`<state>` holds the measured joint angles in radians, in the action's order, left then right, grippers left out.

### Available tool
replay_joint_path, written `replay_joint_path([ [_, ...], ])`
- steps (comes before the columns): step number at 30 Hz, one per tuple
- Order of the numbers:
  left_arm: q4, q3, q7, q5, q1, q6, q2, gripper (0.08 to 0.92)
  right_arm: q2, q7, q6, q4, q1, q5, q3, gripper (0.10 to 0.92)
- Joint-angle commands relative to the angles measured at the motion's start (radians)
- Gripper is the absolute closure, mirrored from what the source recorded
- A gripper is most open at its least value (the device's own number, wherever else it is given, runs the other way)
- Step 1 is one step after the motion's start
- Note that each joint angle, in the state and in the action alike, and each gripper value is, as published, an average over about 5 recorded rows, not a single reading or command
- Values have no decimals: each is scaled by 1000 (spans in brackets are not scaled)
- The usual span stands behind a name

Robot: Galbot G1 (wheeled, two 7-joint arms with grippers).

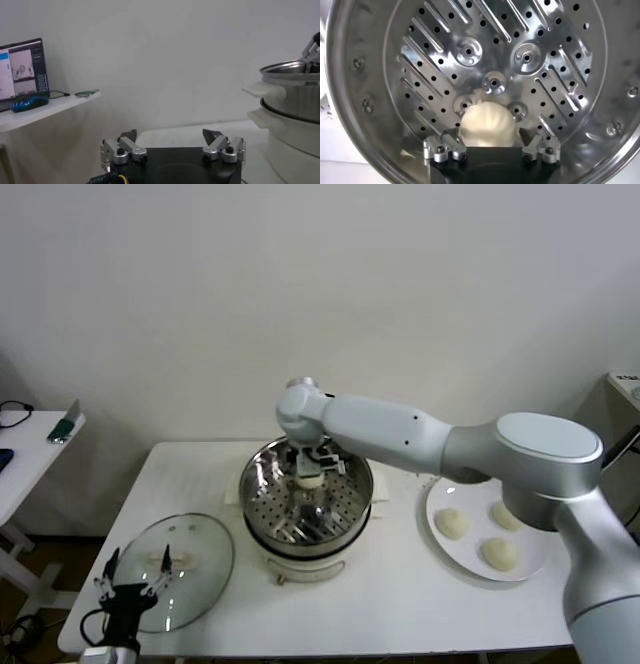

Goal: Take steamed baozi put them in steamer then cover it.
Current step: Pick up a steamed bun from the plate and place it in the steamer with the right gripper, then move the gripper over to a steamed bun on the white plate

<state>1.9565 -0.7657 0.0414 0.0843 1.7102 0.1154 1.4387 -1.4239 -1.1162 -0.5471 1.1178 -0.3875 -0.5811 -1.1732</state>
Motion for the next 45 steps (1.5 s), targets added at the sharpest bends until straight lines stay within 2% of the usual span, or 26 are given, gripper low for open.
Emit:
replay_joint_path([
  [1,6,2,-5,-11,7,-2,-3,177,60,-5,6,73,-80,91,-3,203],
  [4,6,5,-6,-14,7,-2,-4,177,126,-20,32,124,-166,206,-20,203],
  [7,7,7,-9,-16,7,6,-5,177,216,-27,114,168,-281,382,-82,202],
  [14,10,7,-10,-18,13,14,-16,177,454,128,503,266,-496,915,-323,203],
  [17,22,7,-7,-27,27,23,-21,177,554,132,654,301,-515,1044,-378,203],
  [20,28,7,2,-39,40,41,-25,177,652,114,763,299,-476,1113,-395,203],
  [25,31,3,27,-37,45,55,-24,177,792,108,816,288,-312,1075,-342,203],
  [30,38,-1,24,-39,54,56,-24,177,860,94,825,258,-51,945,-170,203],
  [38,38,1,21,-53,52,54,-12,177,769,55,792,78,161,770,5,203],
  [45,18,-3,21,-51,59,53,-8,177,691,47,770,-45,241,713,79,203],
])
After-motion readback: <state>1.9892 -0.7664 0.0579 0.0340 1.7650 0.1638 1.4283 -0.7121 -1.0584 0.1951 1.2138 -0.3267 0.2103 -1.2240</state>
